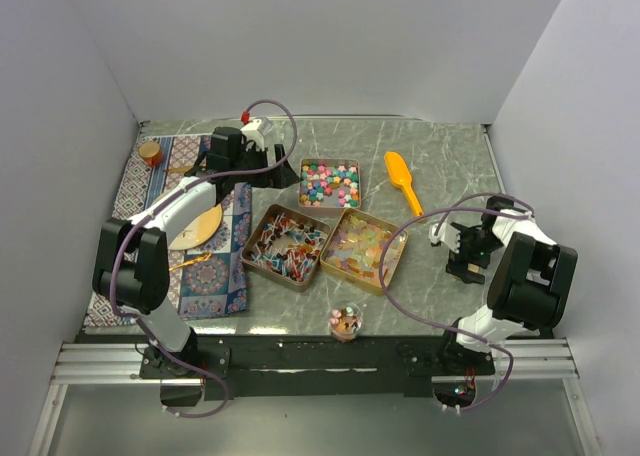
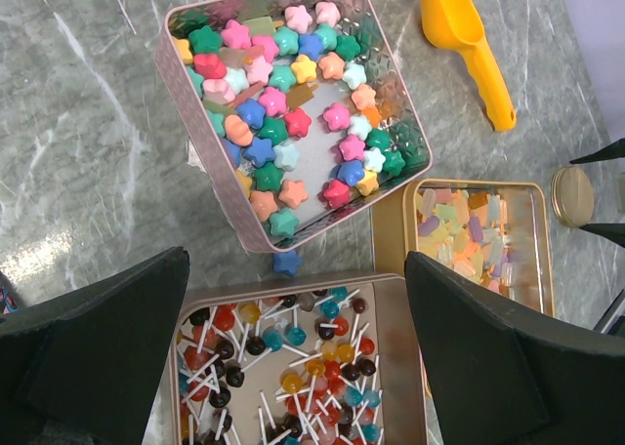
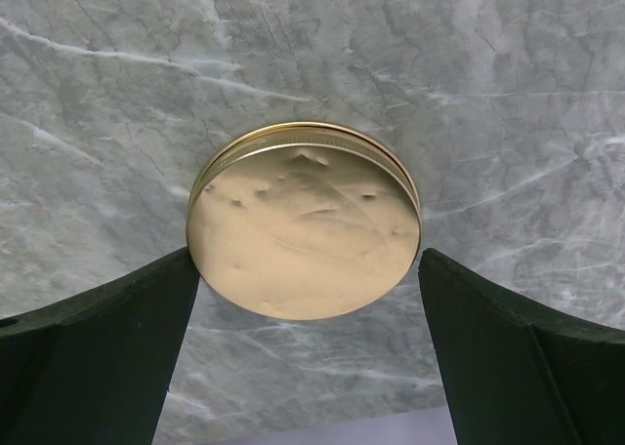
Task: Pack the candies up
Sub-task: Pick up the bottle lid at the center of the board.
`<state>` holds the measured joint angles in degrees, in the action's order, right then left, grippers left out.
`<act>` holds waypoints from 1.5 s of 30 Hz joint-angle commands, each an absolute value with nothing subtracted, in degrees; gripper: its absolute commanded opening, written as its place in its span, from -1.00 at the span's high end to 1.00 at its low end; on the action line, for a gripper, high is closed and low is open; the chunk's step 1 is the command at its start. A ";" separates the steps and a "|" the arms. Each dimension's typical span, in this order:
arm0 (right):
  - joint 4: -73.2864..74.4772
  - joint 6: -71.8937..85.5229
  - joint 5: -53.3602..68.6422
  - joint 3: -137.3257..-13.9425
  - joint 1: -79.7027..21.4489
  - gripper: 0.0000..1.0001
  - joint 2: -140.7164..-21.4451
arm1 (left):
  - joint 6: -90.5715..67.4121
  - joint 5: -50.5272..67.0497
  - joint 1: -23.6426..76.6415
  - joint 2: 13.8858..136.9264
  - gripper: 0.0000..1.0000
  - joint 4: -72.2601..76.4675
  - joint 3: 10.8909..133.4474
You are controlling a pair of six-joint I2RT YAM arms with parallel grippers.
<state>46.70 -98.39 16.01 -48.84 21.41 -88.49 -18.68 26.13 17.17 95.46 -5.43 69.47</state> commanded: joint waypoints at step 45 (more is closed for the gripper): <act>58.28 -71.90 19.16 -59.68 -62.57 -0.45 -74.87 | -24.61 27.51 4.04 74.01 -0.98 -2.99 58.98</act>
<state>61.47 -73.76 20.97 -59.53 -59.35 -72.36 -23.73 27.55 4.84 77.23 -6.26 60.12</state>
